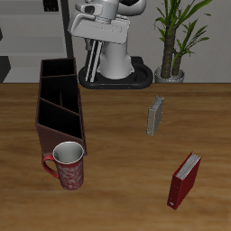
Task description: Place the striped book into the right desk caddy's front compartment
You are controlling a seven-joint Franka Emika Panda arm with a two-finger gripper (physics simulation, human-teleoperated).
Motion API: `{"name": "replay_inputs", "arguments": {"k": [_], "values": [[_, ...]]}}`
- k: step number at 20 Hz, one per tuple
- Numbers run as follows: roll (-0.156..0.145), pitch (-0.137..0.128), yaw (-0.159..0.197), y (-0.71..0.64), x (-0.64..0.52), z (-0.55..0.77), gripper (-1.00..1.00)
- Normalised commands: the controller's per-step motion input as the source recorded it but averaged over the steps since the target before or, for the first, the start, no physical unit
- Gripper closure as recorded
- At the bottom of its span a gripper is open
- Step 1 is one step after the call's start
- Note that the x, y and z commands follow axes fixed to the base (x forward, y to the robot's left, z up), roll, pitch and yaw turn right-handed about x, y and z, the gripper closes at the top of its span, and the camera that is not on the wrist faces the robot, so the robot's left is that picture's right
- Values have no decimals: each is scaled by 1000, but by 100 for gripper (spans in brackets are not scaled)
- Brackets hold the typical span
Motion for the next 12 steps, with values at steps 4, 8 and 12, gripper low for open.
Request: {"name": "replay_inputs", "arguments": {"k": [4, 8, 12], "values": [[-30, 13, 43, -156, -123, -47, 100], [-16, 14, 11, -98, -96, -89, 100], [-19, -8, 14, -66, -96, -44, 100]]}}
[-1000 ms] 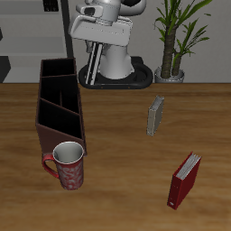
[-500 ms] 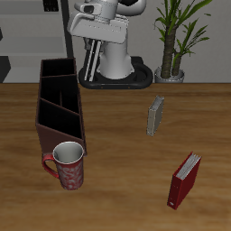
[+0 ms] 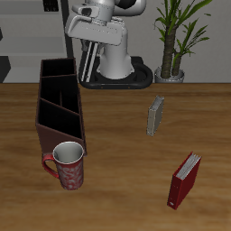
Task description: Place the striped book into the right desk caddy's front compartment
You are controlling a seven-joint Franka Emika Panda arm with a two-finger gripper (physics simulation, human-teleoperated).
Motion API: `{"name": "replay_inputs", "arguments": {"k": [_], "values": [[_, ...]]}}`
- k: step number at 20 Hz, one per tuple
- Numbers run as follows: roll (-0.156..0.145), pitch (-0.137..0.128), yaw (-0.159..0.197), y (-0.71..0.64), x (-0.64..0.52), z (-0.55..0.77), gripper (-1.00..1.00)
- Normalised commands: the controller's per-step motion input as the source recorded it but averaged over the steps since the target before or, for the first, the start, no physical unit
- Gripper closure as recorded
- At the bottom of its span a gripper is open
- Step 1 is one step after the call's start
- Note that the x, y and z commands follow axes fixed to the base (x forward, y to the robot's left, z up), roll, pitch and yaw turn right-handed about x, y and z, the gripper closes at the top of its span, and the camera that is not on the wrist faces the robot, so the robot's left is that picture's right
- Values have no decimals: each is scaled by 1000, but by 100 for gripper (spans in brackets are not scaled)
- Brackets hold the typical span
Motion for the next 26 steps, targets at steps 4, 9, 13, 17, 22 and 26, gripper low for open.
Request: {"name": "replay_inputs", "arguments": {"k": [4, 9, 13, 17, 22, 26], "values": [[-16, 6, -18, -49, -29, -42, 100], [-16, -6, -29, -54, -53, -11, 100], [-10, 1, -33, -17, -15, -49, 100], [-8, 7, -23, -27, 49, -64, 100], [-6, 2, -25, 3, 30, -28, 100], [4, 15, -23, -9, 59, -98, 100]]}}
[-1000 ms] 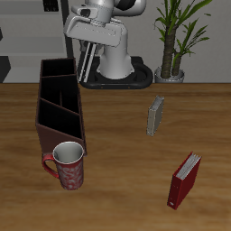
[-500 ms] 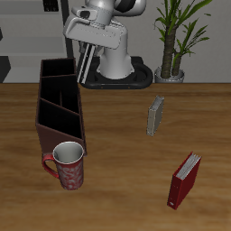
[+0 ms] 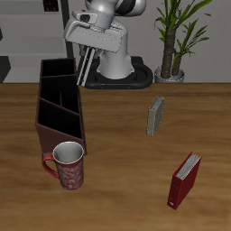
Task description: Place the striped book into the right desk caddy's front compartment
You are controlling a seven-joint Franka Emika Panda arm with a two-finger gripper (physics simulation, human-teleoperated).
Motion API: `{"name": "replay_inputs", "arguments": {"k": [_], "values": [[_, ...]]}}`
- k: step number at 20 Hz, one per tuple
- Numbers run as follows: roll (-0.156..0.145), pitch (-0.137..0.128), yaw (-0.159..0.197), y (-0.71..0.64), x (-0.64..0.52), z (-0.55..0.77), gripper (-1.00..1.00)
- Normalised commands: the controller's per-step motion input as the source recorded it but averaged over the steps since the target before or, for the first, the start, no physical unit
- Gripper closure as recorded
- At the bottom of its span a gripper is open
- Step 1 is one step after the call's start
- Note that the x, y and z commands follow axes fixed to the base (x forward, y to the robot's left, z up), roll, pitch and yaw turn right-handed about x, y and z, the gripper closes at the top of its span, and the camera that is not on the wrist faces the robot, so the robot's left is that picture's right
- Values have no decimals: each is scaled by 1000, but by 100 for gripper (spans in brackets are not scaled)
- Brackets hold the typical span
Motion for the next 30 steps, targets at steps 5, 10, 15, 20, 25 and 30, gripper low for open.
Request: {"name": "replay_inputs", "arguments": {"k": [5, 10, 15, 20, 25, 30], "values": [[-7, 19, -32, -23, 42, -117, 100], [-13, 17, -26, -41, 14, -146, 100], [-13, 12, -18, -56, -11, -77, 100], [2, -25, 2, 37, -11, 94, 100], [3, -44, 4, 1, 46, 98, 100], [0, 0, -15, -34, 82, -4, 100]]}}
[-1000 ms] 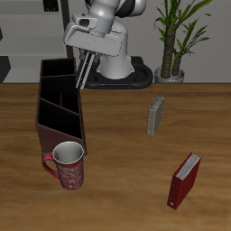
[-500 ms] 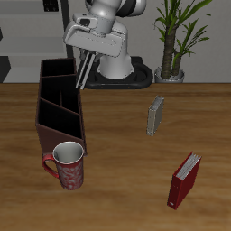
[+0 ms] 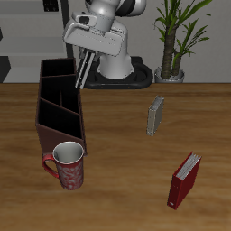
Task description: Place the striped book into the right desk caddy's front compartment
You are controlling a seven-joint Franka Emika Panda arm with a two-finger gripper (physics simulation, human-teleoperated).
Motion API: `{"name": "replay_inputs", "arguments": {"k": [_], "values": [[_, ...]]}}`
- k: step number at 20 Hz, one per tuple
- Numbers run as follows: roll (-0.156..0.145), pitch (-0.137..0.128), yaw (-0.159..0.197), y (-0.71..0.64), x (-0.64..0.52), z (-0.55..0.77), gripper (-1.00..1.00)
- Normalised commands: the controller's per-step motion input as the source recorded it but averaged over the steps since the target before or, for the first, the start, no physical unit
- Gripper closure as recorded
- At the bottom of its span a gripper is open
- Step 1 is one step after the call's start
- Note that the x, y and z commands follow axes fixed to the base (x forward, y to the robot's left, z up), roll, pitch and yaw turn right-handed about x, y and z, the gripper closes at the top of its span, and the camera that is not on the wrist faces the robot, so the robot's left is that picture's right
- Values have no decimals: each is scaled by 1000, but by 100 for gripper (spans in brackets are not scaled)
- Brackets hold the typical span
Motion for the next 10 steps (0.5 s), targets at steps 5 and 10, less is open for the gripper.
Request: {"name": "replay_inputs", "arguments": {"k": [5, 10], "values": [[1, 26, -5, -10, 60, -146, 100], [10, 18, 4, 13, 38, -103, 100]]}}
